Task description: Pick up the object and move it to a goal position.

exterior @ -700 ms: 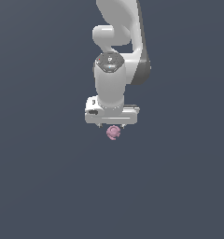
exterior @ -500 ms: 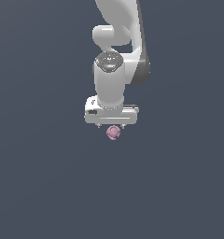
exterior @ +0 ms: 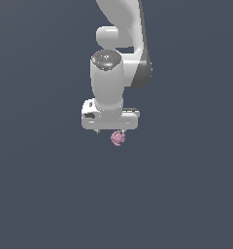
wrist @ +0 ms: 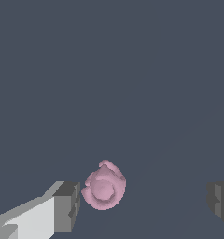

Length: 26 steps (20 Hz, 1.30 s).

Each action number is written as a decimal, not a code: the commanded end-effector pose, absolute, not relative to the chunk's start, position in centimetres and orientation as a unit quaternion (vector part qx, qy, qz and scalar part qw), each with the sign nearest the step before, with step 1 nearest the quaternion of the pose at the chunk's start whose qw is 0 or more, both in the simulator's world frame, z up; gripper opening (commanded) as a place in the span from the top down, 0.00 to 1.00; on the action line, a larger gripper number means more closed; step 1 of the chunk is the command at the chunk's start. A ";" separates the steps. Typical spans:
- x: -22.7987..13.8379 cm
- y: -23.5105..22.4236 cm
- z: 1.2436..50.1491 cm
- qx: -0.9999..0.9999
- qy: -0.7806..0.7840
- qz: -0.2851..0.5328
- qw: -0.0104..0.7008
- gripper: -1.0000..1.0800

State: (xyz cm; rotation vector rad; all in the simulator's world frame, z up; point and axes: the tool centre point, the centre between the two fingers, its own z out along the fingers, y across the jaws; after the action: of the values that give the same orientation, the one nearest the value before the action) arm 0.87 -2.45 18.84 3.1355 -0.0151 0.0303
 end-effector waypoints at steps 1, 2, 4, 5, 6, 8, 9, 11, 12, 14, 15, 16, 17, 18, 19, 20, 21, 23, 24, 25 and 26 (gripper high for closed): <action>0.8 -2.4 18.8 1.000 -0.005 0.009 0.003 0.04; 0.8 -2.3 18.7 1.000 -0.007 0.009 0.003 0.04; 0.7 -2.2 18.5 1.000 -0.013 0.009 0.002 0.04; 0.7 -2.2 18.4 1.000 -0.017 0.009 0.002 0.04; 0.6 -2.1 18.3 1.000 -0.021 0.009 0.002 0.04; 0.5 -2.0 17.9 0.999 -0.033 0.008 0.001 0.04; 0.4 -1.9 17.7 0.999 -0.039 0.008 0.001 0.04; 0.2 -1.7 17.3 0.999 -0.054 0.008 0.001 0.04; 0.0 -1.6 17.0 0.998 -0.062 0.007 0.000 0.04; -0.2 -1.4 16.4 0.997 -0.081 0.007 0.000 0.04; -0.4 -1.3 16.1 0.996 -0.091 0.007 -0.001 0.04; -0.6 -1.2 15.8 0.995 -0.102 0.006 -0.001 0.04; -0.8 -1.1 15.4 0.993 -0.114 0.006 -0.001 0.04; -1.0 -0.9 15.1 0.992 -0.126 0.005 -0.002 0.04; -1.2 -0.8 14.7 0.990 -0.139 0.005 -0.002 0.04; -1.4 -0.7 14.3 0.988 -0.152 0.005 -0.002 0.04; -1.6 -0.5 13.9 0.986 -0.165 0.004 -0.002 0.04; -2.0 -0.3 13.2 0.982 -0.191 0.003 -0.002 0.04; -2.3 -0.2 12.9 0.979 -0.204 0.003 -0.002 0.04; -2.5 -0.1 12.5 0.976 -0.216 0.003 -0.002 0.04; -2.7 0.1 12.1 0.973 -0.229 0.002 -0.002 0.04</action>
State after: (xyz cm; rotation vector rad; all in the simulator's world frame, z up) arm -2.38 -0.11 12.68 3.0769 -0.6580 0.0088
